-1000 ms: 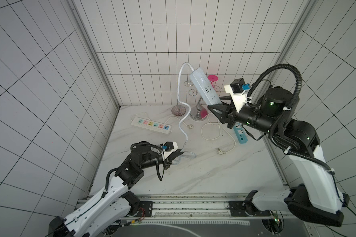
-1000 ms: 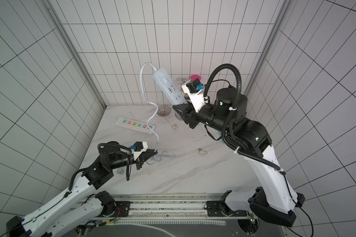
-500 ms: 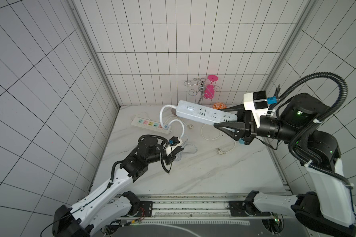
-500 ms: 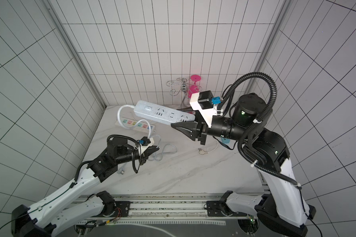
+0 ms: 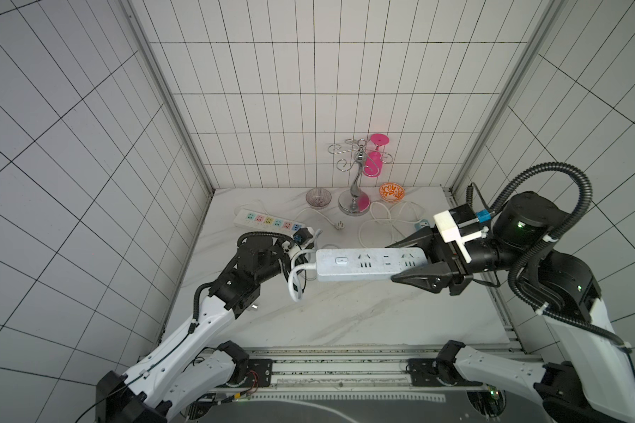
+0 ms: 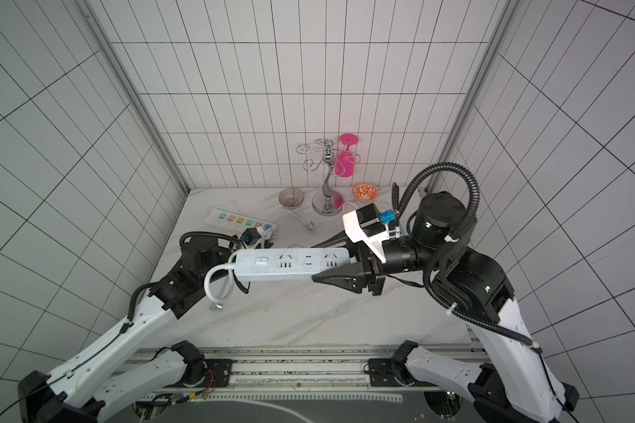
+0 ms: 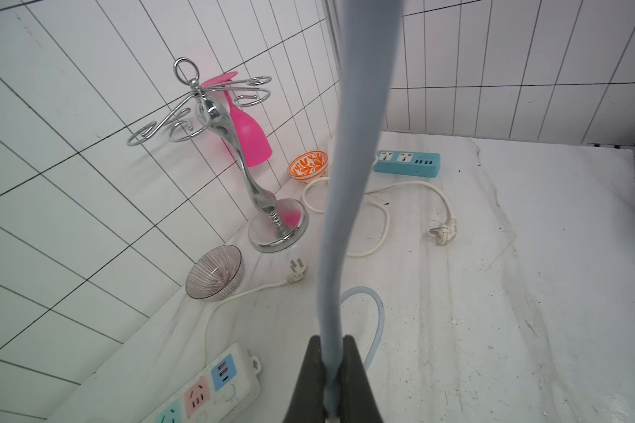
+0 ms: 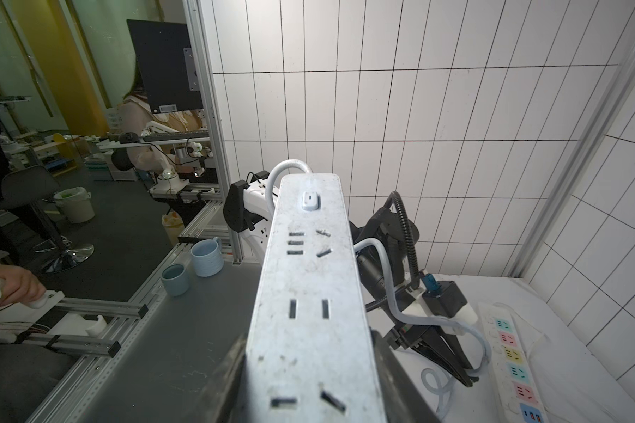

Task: Wrap the cord around the power strip
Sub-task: Wrap the power cord around the power strip.

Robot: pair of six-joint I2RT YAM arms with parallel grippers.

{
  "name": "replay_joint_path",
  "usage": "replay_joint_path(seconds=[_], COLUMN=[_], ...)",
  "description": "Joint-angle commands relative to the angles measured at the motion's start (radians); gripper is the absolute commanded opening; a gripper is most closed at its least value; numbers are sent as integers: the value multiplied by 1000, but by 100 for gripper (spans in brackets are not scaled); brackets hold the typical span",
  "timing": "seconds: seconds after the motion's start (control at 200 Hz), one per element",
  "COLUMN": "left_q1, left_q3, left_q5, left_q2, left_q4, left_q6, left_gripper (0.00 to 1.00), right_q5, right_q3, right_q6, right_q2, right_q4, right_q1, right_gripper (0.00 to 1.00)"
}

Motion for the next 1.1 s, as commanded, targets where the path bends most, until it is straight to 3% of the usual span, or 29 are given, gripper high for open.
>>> replay_joint_path(seconds=[0.0,0.14,0.26,0.65,0.939,1.014,1.094], left_q1=[36,69,82,90,87,100,106], left_q3=[30,39,70,72,30,46,75], left_q5=[-57,-46,20,200,-1,-66,-59], left_q2=[0,-21,-61,-240,-227,-208,-206], left_q4=[2,-13,-94,-272,-188,-171,-181], left_q6=[32,45,84,135,125,107,102], left_gripper=[0,0,0,0,0,0,0], right_q5=[-84,26,221,597,699,812,985], right_q3=[-41,-18,-7,153,284,275,249], right_q6=[23,-26,-27,-39,-40,-27,-10], right_q2=[-64,-63,-66,-88,-149,-160,-165], right_q4=[33,-120,-205,-254,-233,-239,-238], right_q1=[-2,-2,-2,-1,65,85,93], right_gripper=[0,0,0,0,0,0,0])
